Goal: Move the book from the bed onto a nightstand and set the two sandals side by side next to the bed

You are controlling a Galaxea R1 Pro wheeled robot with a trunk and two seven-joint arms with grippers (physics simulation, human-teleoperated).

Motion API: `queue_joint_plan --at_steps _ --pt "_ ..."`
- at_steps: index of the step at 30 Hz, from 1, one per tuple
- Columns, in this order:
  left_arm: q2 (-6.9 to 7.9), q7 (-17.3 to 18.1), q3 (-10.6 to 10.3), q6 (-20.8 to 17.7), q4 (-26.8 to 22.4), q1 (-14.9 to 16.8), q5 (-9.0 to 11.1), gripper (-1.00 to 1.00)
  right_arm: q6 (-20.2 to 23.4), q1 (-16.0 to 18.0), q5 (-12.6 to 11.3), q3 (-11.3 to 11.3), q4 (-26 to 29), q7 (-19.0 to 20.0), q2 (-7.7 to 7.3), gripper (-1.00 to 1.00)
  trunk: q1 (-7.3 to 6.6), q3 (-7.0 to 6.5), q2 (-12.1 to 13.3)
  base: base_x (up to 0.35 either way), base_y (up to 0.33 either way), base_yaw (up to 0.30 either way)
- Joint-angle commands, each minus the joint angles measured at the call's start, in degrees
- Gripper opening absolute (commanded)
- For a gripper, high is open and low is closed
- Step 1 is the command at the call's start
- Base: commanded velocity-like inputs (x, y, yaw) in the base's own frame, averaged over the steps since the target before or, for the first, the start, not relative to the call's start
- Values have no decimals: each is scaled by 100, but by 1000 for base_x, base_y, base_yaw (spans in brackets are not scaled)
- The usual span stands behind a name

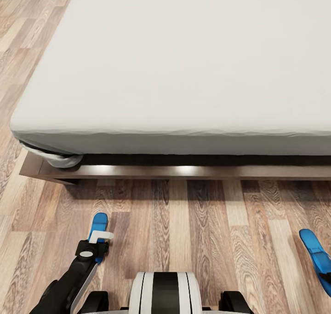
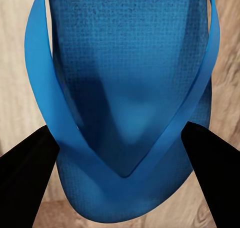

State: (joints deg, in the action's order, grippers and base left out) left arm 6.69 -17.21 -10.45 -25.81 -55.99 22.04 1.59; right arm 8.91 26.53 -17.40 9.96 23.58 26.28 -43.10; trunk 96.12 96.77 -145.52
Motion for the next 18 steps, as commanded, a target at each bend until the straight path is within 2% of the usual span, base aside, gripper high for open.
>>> queue_joint_plan --at_steps 1,4,10,18 --pt "8 -46 -27 -31 -8 2 15 -100 41 2 -62 24 6 7 -6 -100 -1 3 -1 0 0 0" --pt "8 -46 -27 -25 -14 2 8 -100 41 2 -62 24 6 6 -6 -100 -1 3 -1 21 0 0" --pt "8 -46 -27 -21 -17 2 0 -100 41 2 -62 24 6 8 -6 -100 -1 3 -1 172 0 0" --pt "8 -46 -27 -21 -17 2 -5 -100 41 2 -62 24 6 9 -6 -100 -1 3 -1 14 0 0"
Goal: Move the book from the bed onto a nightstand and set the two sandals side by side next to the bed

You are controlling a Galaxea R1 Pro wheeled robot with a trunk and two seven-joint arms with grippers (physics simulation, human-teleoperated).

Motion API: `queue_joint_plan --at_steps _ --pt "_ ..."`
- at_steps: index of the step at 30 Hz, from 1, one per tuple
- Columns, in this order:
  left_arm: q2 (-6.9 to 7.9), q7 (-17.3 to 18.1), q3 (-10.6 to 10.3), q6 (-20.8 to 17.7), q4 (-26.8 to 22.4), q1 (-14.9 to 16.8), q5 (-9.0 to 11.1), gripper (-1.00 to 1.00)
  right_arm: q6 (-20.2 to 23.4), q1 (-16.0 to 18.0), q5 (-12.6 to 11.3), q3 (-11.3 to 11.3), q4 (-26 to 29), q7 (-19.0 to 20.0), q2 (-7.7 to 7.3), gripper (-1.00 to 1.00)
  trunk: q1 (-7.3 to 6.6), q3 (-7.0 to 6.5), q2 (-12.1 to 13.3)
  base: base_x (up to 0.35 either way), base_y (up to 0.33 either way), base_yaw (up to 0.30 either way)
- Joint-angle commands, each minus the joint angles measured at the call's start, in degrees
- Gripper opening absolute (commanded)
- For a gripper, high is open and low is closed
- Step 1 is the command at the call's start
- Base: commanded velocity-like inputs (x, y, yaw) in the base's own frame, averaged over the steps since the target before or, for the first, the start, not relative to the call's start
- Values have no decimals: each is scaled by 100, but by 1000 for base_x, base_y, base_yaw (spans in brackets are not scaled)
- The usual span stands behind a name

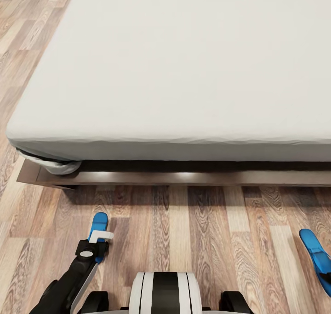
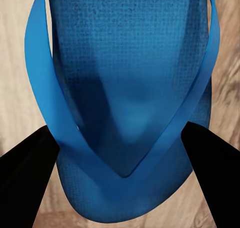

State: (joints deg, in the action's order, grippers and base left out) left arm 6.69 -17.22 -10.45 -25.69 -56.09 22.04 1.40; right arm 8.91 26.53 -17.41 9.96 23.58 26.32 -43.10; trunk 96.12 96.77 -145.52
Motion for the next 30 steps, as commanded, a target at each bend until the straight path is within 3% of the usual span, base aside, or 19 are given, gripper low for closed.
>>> queue_joint_plan --at_steps 1,9,30 --pt "8 -44 -27 -33 -8 2 13 -100 41 2 -61 24 6 5 -6 -100 -1 3 -1 1 0 0" --pt "8 -44 -27 -33 -8 2 10 -100 41 2 -61 24 6 5 -6 -100 -1 3 -1 0 143 0" --pt "8 -53 -36 99 -7 2 18 -100 39 2 -61 24 -3 2 -6 -100 -1 3 -1 44 5 0"
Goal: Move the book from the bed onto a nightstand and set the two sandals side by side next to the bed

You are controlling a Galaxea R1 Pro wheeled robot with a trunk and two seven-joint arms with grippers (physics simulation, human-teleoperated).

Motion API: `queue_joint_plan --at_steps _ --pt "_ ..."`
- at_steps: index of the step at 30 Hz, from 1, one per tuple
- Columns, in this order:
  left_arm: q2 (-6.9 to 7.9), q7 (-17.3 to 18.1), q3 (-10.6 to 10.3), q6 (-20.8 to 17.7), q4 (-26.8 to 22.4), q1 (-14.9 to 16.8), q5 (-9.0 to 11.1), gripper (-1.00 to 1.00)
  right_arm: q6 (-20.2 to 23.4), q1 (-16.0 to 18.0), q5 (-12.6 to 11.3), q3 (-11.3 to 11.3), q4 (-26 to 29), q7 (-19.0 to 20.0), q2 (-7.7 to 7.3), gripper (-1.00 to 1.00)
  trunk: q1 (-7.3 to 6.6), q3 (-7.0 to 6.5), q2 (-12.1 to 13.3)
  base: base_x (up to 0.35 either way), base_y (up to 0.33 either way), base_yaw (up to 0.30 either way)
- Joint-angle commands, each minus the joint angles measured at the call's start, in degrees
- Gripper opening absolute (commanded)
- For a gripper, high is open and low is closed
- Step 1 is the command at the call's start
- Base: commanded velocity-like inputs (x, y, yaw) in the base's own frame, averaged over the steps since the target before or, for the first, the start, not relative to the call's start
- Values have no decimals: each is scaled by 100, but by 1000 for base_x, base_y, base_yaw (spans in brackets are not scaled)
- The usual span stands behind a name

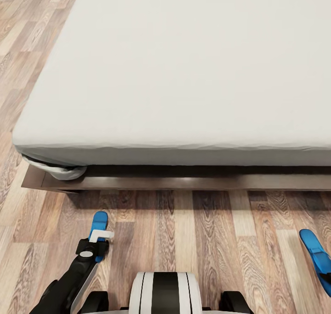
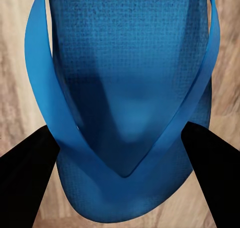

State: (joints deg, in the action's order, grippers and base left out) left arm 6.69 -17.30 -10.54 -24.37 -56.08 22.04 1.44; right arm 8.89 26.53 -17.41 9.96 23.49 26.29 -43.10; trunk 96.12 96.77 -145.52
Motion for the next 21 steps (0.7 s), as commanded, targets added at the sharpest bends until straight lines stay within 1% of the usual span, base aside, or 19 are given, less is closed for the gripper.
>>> queue_joint_plan --at_steps 1,4,12,16,21 --pt "8 -45 -27 -33 -8 2 14 -100 42 2 -61 24 6 7 -6 -100 2 25 -3 1 0 0" --pt "8 -45 -27 -33 -8 2 14 -100 42 2 -61 24 6 8 -6 -100 9 92 -7 0 0 0" --pt "4 -45 -33 -33 -8 2 14 -100 42 2 -61 24 6 6 -6 -100 9 92 -7 0 0 0" --pt "5 -45 -35 -33 -8 2 14 -100 42 2 -61 24 6 7 -6 -100 20 180 -12 0 0 0" --pt "7 -38 -30 -31 -8 2 14 -100 40 2 -61 24 6 2 -6 -100 20 180 -12 0 0 0"
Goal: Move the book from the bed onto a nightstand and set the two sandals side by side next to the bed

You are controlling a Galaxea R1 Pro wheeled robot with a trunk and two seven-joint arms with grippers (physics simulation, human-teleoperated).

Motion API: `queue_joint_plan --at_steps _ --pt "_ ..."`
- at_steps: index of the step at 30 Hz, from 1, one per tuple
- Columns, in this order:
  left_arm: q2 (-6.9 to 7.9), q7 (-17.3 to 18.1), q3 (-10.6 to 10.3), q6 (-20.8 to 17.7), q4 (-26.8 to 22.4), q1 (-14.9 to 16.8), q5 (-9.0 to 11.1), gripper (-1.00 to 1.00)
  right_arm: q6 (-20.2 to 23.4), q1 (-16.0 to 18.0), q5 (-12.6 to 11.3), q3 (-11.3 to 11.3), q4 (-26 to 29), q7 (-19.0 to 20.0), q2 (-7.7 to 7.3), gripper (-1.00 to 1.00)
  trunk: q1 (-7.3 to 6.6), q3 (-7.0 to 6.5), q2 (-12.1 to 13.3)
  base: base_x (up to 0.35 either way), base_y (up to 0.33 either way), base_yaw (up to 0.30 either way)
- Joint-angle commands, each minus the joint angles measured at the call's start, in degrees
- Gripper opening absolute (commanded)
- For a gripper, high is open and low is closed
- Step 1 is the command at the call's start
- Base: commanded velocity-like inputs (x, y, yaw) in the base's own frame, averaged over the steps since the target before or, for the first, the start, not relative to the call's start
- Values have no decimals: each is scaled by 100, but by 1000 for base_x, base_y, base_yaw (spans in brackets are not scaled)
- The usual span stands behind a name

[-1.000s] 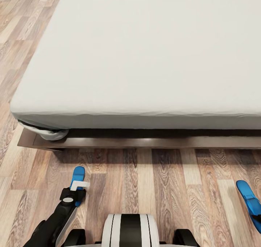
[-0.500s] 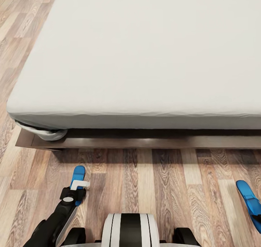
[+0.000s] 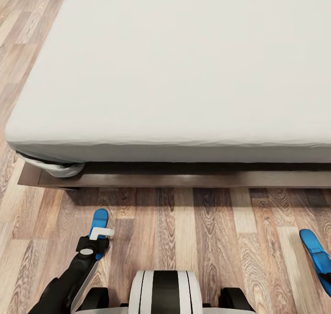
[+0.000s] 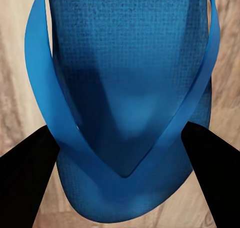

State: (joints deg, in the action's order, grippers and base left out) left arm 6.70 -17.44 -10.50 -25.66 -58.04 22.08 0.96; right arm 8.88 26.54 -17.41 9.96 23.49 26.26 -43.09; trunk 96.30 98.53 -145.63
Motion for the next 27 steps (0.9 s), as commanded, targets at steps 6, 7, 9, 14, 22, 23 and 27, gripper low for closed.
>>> queue_joint_plan --at_steps 6,7,9,14,22,23,27 --pt "7 -31 -27 105 188 -2 56 100 43 1 -61 24 7 2 -6 -100 2 4 -1 0 0 0" --pt "7 -35 -28 105 188 -2 55 100 41 1 -61 24 7 2 -6 -100 2 4 -1 0 0 0" --pt "7 -44 -30 103 188 -2 54 100 42 1 -61 24 7 2 -6 -100 2 4 -1 0 0 0" --pt "7 -50 -31 104 185 -2 54 100 39 1 -61 24 7 2 -6 -100 2 4 -1 0 0 0" --pt "7 -50 -31 105 179 -2 54 100 38 1 -61 24 5 2 -6 -100 2 4 -1 0 0 0" --pt "7 -50 -31 105 179 -2 54 100 39 1 -61 24 6 2 -6 -100 2 4 -1 0 0 0" --pt "7 -49 -32 105 179 -2 54 100 39 1 -61 24 5 2 -6 -100 2 4 -1 0 0 0"
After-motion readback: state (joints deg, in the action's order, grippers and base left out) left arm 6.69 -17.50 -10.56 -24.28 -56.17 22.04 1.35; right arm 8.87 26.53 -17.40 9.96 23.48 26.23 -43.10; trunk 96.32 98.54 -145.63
